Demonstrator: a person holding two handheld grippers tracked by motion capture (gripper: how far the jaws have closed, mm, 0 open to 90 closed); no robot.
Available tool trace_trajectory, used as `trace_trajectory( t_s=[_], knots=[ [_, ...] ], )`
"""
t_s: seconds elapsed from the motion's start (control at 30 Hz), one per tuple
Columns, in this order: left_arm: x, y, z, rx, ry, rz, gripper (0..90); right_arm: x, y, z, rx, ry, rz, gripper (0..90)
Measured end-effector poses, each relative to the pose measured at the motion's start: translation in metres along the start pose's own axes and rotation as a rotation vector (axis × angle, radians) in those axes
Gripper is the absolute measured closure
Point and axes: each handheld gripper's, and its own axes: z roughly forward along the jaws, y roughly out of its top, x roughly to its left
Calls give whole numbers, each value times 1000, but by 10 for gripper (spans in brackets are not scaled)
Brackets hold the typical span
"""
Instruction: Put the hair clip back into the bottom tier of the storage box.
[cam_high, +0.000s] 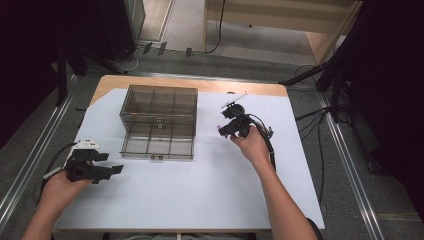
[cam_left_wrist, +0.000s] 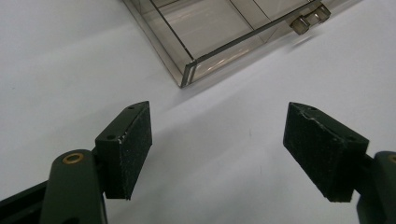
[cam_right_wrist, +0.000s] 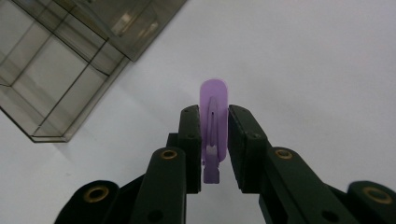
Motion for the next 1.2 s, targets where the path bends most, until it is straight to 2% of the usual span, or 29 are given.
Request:
trace_trajectory(
  t_s=[0.07,0.17,0.47,0.9,1.2],
  knots=[
    [0,1,0,1,0,1,245,1,-2,-2,-27,20,8,773],
    [1,1,2,4,-5,3,245,3,-5,-4,-42,26,-1,773],
    [1,5,4,11,-14,1,245,9,-10,-8,-55,21,-11,772],
    [2,6,5,14,-18,11,245,25,-11,-17,-80,41,-38,773],
    [2,6,4,2,-21,6,245,33,-9,-17,-70,47,-49,773]
  ],
)
